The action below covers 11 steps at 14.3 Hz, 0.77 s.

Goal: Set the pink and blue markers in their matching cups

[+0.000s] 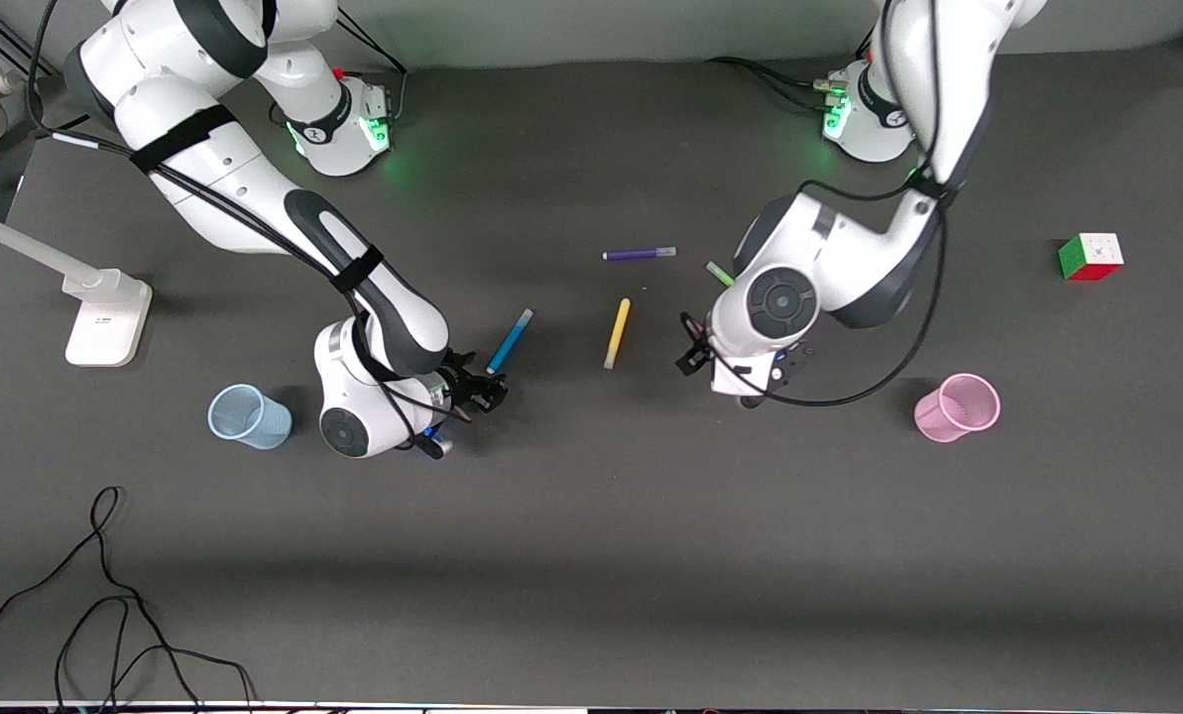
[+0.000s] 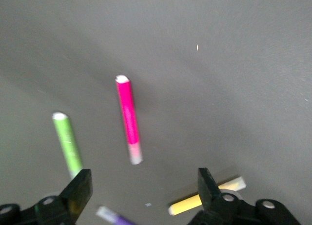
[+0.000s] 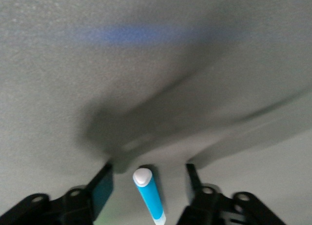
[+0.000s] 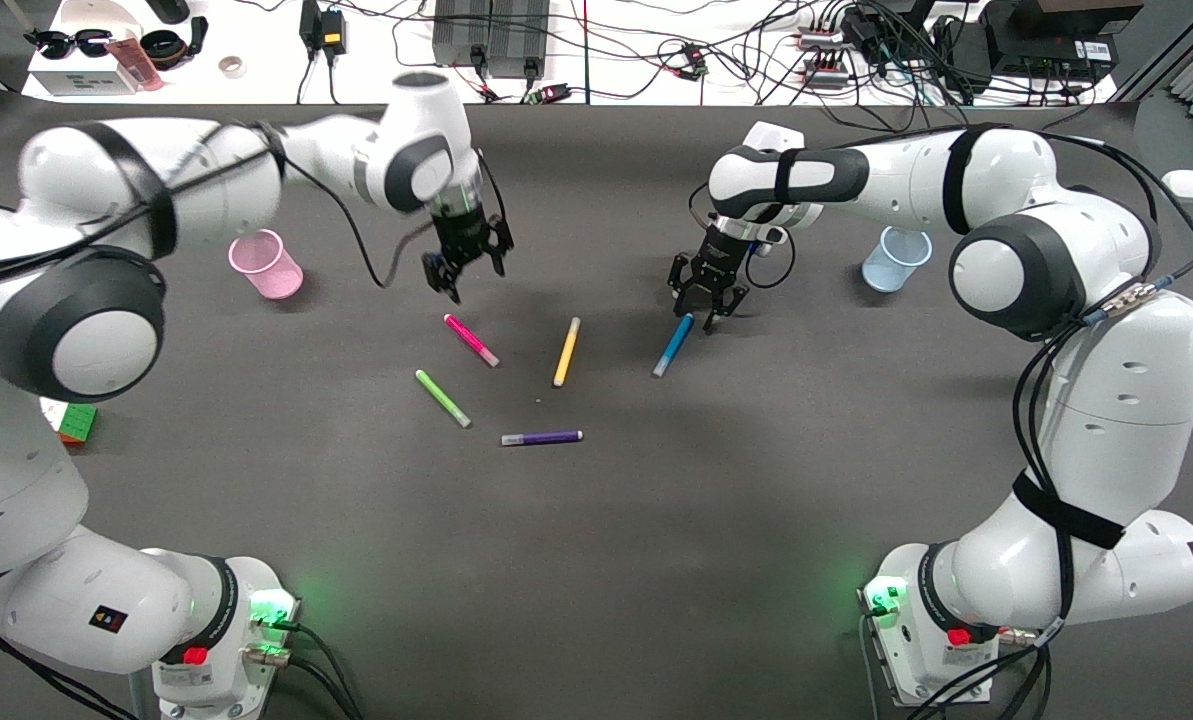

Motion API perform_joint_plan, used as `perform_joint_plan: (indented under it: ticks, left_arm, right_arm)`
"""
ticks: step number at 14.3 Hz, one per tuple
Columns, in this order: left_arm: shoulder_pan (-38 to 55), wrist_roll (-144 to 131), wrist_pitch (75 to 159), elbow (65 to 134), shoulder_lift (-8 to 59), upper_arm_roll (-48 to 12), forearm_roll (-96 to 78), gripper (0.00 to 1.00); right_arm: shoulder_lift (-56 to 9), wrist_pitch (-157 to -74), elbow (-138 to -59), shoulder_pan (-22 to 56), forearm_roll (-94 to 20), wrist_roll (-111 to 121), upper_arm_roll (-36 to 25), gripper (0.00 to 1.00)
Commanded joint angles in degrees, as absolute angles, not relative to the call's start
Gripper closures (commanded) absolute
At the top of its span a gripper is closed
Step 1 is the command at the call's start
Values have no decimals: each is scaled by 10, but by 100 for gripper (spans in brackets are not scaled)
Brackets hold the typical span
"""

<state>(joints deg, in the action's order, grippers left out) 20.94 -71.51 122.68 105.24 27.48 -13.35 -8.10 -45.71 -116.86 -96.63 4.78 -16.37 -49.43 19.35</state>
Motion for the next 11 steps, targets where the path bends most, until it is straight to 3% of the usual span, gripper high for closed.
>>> perform_joint_plan:
  ticks: [1, 2, 3, 6, 9, 10, 11]
  left_arm:
    - [228, -738, 1318, 1138, 269, -127, -103, 10]
    - [232, -738, 1343, 1162, 271, -128, -104, 12]
    - [242, -738, 1359, 1179, 271, -127, -104, 13]
    - [243, -738, 1396, 1201, 280, -127, -104, 19]
    - [245, -738, 1407, 1201, 287, -127, -104, 45]
    - [245, -738, 1410, 1201, 287, -127, -104, 61]
    - [245, -738, 1411, 1201, 287, -128, -103, 82]
  right_arm:
    - [-452, -1176, -980, 47, -171, -504, 194, 84]
    - [-452, -1175, -980, 47, -171, -504, 194, 95]
    - [-451, -1175, -980, 46, -171, -504, 195, 100]
    - [-445, -1169, -979, 44, -171, -497, 194, 100]
    - [-405, -1102, -969, 19, -166, -475, 191, 100]
    - [-377, -1070, -964, 9, -163, -461, 188, 100]
    - [-342, -1047, -963, 7, -157, -451, 177, 100]
